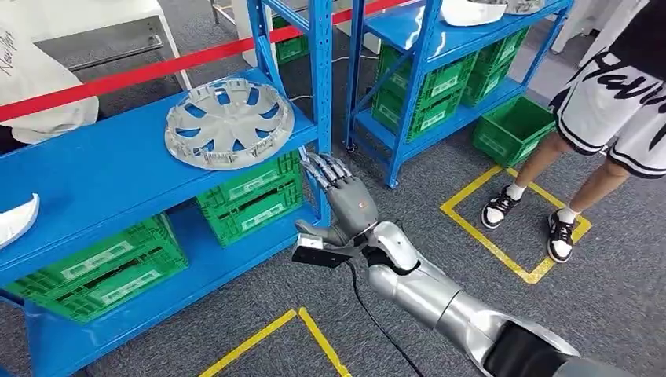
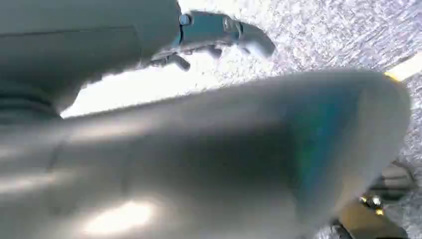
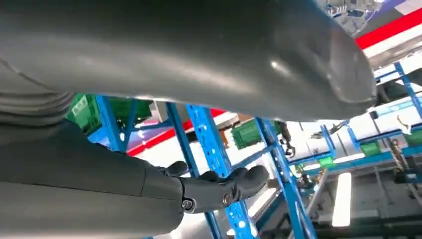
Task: Take the parts from the cabinet and place them on the table.
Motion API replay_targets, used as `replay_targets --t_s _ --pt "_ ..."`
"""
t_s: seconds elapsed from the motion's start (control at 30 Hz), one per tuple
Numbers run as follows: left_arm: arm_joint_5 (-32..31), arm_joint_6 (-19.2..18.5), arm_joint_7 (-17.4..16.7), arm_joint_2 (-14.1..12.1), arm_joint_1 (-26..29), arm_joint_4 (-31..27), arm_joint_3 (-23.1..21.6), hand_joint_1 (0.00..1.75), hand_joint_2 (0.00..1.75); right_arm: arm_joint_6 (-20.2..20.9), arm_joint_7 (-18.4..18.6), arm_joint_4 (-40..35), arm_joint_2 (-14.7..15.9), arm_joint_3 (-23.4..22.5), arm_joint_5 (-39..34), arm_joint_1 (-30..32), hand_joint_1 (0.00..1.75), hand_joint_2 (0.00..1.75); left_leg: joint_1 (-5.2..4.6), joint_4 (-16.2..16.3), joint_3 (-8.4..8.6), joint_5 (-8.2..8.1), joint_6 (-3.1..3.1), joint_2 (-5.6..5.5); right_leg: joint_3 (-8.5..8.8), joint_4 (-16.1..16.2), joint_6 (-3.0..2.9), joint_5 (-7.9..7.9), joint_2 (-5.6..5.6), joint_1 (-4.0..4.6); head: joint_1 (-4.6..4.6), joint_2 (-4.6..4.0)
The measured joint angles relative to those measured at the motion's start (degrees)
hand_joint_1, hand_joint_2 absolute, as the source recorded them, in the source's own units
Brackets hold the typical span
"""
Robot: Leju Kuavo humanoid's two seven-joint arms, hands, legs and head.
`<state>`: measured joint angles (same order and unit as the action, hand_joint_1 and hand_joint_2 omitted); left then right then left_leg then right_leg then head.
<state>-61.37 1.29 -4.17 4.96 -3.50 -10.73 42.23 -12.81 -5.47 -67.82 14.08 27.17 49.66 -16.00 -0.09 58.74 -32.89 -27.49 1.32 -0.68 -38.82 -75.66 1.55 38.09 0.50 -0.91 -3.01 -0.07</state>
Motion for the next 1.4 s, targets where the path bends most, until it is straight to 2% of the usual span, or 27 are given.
replay_targets --t_s 0.03,0.07,0.13,0.17,0.2,0.3,0.37,0.4,0.47,0.5,0.53,0.57,0.6,0.67,0.73,0.8,0.83,0.9,0.97,1.0,1.03,1.1,1.17,1.23,1.27,1.33,1.4 --pt "0.0 0.0 0.0 0.1 0.0 0.0 0.0 0.00 0.00 -0.2 0.0 0.2 -0.1 0.1 -0.1 0.1 0.00 0.00 0.03 0.0 0.77 -0.64 -0.16 -0.07 -1.17 0.4 0.06 0.30 -0.01 -0.05 -0.07 0.00" --pt "-0.1 0.0 0.0 0.3 0.1 0.0 0.0 0.00 0.00 -0.4 -0.1 0.3 -0.2 0.2 -0.2 0.1 0.00 0.00 0.08 0.0 1.63 -1.29 -0.33 -0.07 -1.33 2.6 0.11 -0.98 -0.05 -0.09 -0.05 0.00" --pt "-0.2 0.0 0.0 0.7 0.1 0.0 0.1 0.00 0.00 -0.7 0.0 0.6 -0.2 0.2 0.2 0.1 0.00 0.00 0.27 0.1 3.60 -2.81 -0.68 -0.05 0.35 11.2 0.17 -8.38 -0.28 -0.17 -0.05 0.00" --pt "-0.2 0.0 0.0 0.7 0.2 0.0 0.1 0.00 0.00 -0.7 0.2 0.7 -0.2 0.2 0.4 0.2 0.00 0.00 0.19 0.1 3.58 -3.52 -1.05 -0.08 0.79 15.1 0.11 -13.77 -0.65 -0.33 -0.07 0.00" --pt "-0.2 0.0 0.0 0.6 0.0 0.0 0.1 0.00 0.00 -1.0 0.5 1.2 -0.2 0.3 0.9 0.1 0.00 0.00 0.02 0.5 4.35 -4.09 -1.40 -0.21 0.53 15.2 -0.56 -12.33 -0.91 0.07 0.29 0.00" --pt "-0.5 0.0 -0.1 0.7 -0.2 0.0 0.2 0.00 0.00 -1.0 0.6 1.2 -0.3 0.5 1.8 0.3 0.00 0.00 -0.11 0.3 5.07 -4.20 -2.68 -0.06 1.23 15.2 -2.20 -12.36 -0.51 0.14 0.11 0.00" --pt "-0.5 0.0 0.0 0.6 -0.3 -0.1 0.2 0.00 0.00 -0.9 0.7 1.2 -0.6 0.5 1.9 0.3 0.00 0.00 0.05 2.7 4.04 -4.08 -3.27 0.10 2.81 15.6 -2.85 -12.03 -0.41 -0.19 0.11 0.00" --pt "-0.5 0.0 0.0 0.7 -0.5 -0.1 0.3 0.00 0.00 -0.8 0.7 1.2 -0.6 0.5 2.2 0.3 0.00 0.00 0.13 6.7 1.61 -4.09 -3.57 0.31 3.33 15.7 -3.20 -11.62 -0.45 -0.20 0.46 0.00" --pt "-0.5 0.0 0.0 0.8 -0.6 -0.1 0.3 0.00 0.00 -0.5 0.6 1.2 -0.7 0.5 2.5 0.4 0.00 0.00 0.25 14.8 -4.14 -7.56 -4.04 0.34 4.12 15.8 -3.42 -10.69 -0.46 -0.13 0.37 0.00" --pt "-0.5 0.0 0.0 0.8 -0.4 -0.1 0.3 0.00 0.00 -0.5 0.5 1.2 -0.8 0.5 2.6 0.5 0.00 0.00 0.25 17.1 -6.32 -9.52 -4.07 0.34 4.67 15.8 -3.48 -10.20 -0.41 -0.10 0.44 0.00" --pt "-0.5 0.0 0.0 0.9 -0.2 0.0 0.3 0.00 0.00 -0.4 0.5 1.2 -0.9 0.5 2.6 0.7 0.00 0.00 0.24 17.2 -7.42 -9.87 -3.91 0.34 5.34 15.8 -3.48 -9.69 -0.30 -0.08 0.41 0.00" --pt "-0.5 0.0 0.0 0.9 -0.1 0.0 0.4 0.00 0.00 -0.3 0.5 1.2 -1.0 0.5 2.7 0.7 0.00 0.00 0.24 15.1 -7.40 -8.57 -3.61 0.33 6.13 15.8 -3.45 -9.12 -0.23 -0.04 0.39 0.00" --pt "-0.3 0.0 0.0 0.9 -0.1 0.0 0.4 0.00 0.00 0.0 0.4 1.2 -1.0 0.5 2.8 0.7 0.00 0.00 0.21 11.5 -6.55 -5.78 -3.32 0.34 6.92 15.8 -3.40 -8.58 -0.22 0.01 0.44 0.00" --pt "-0.2 0.0 0.1 0.8 0.0 -0.1 0.5 0.00 0.00 0.5 0.2 1.3 -1.2 0.7 3.0 0.2 0.00 0.00 -0.05 2.1 -3.89 2.17 -2.25 0.44 8.19 15.8 -3.14 -7.56 -0.26 0.05 0.41 0.00" --pt "-0.2 0.0 0.2 0.7 -0.1 -0.1 0.5 0.00 0.00 1.1 -0.3 1.7 -1.5 1.2 3.1 -0.3 0.00 0.00 -0.51 1.4 -3.81 -0.07 -2.13 0.43 8.67 16.0 -2.30 -6.82 -0.05 0.16 0.52 0.00" --pt "-0.2 0.1 0.3 0.8 0.1 -0.1 0.6 0.00 0.00 1.6 -0.8 1.8 -1.7 1.4 3.3 -0.4 0.00 0.00 -0.45 0.5 -3.18 1.47 -1.09 0.23 9.36 15.4 -1.60 -7.50 -0.02 0.28 0.35 0.00" --pt "-0.2 0.1 0.4 0.9 0.2 -0.1 0.6 0.00 0.00 1.8 -0.8 2.0 -1.8 1.5 3.3 -0.8 0.00 0.00 -0.28 0.3 -1.85 1.57 -0.60 0.15 9.51 15.1 -1.53 -7.24 -0.06 0.26 0.39 0.00" --pt "-0.2 0.1 0.6 0.9 0.1 -0.1 0.6 0.00 0.00 1.9 -0.9 2.2 -1.8 1.9 3.4 -1.7 0.00 0.00 -0.08 -0.1 -0.82 1.42 -0.18 0.20 7.58 10.9 -1.15 -6.14 -0.24 0.10 0.11 0.00" --pt "-0.3 0.1 0.6 0.9 -0.1 -0.1 0.6 0.00 0.00 2.1 -0.9 2.6 -1.8 2.3 3.5 -2.2 0.00 0.00 -0.10 -0.1 -0.55 0.94 0.12 0.17 2.36 3.5 -0.50 -3.37 -0.24 0.05 0.06 0.00" --pt "-0.4 0.1 0.6 0.9 -0.1 -0.1 0.6 0.00 0.00 2.3 -1.0 2.8 -1.8 2.5 3.5 -2.2 0.00 0.00 -0.09 -0.1 -0.36 0.54 0.12 0.10 -0.08 0.6 -0.45 -1.57 -0.24 0.05 0.06 0.00" --pt "-0.5 0.1 0.6 0.9 -0.1 -0.1 0.6 0.00 0.00 2.3 -1.1 2.9 -1.9 2.8 3.5 -2.2 0.00 0.00 -0.08 0.0 -0.06 0.21 0.02 0.05 -1.69 -0.3 -0.40 -1.15 -0.24 0.00 0.00 0.00" --pt "-0.5 0.0 0.7 1.1 0.1 -0.1 0.6 0.00 0.00 2.4 -1.2 3.0 -2.0 3.1 3.5 -2.3 0.00 0.00 0.04 0.1 1.04 -0.74 -0.36 -0.05 -1.19 4.4 -0.08 -5.19 -0.27 -0.18 0.00 0.00" --pt "-0.5 0.0 0.8 1.1 0.1 -0.1 0.6 0.00 0.00 2.5 -1.4 3.1 -2.1 3.5 3.6 -2.6 0.00 0.00 0.18 0.2 2.23 -1.82 -0.85 -0.07 1.76 13.8 -0.05 -12.36 -0.34 -0.28 -0.02 0.00" --pt "-0.5 0.0 0.9 1.1 -0.3 -0.1 0.6 0.00 0.00 2.8 -1.5 3.4 -2.3 4.0 3.6 -3.1 0.00 0.00 -0.12 0.3 2.43 -2.62 -1.69 -0.18 1.90 15.2 -1.29 -10.34 -0.54 0.20 0.06 0.00" --pt "-0.5 0.0 0.8 1.0 -0.3 -0.1 0.6 0.00 0.00 2.8 -1.5 3.4 -2.4 4.1 3.6 -3.1 0.00 0.00 -0.12 0.0 2.13 -2.91 -2.04 -0.11 2.37 15.3 -1.62 -11.34 -0.50 0.17 0.04 0.00" --pt "-0.5 -0.1 0.8 1.0 -0.3 -0.1 0.6 0.00 0.00 3.1 -1.6 3.4 -2.5 4.3 3.6 -3.4 0.00 0.00 -0.17 0.6 3.25 -2.65 -2.76 -0.14 2.98 15.5 -2.61 -11.34 -0.26 -0.03 0.09 0.00" --pt "-0.5 -0.1 0.9 1.0 -0.5 -0.2 0.6 0.00 0.00 3.5 -1.7 3.4 -2.9 4.5 3.6 -3.8 0.00 0.00 0.06 4.0 1.56 -3.07 -3.26 0.21 3.96 15.6 -3.43 -10.93 -0.28 -0.13 0.31 0.00"
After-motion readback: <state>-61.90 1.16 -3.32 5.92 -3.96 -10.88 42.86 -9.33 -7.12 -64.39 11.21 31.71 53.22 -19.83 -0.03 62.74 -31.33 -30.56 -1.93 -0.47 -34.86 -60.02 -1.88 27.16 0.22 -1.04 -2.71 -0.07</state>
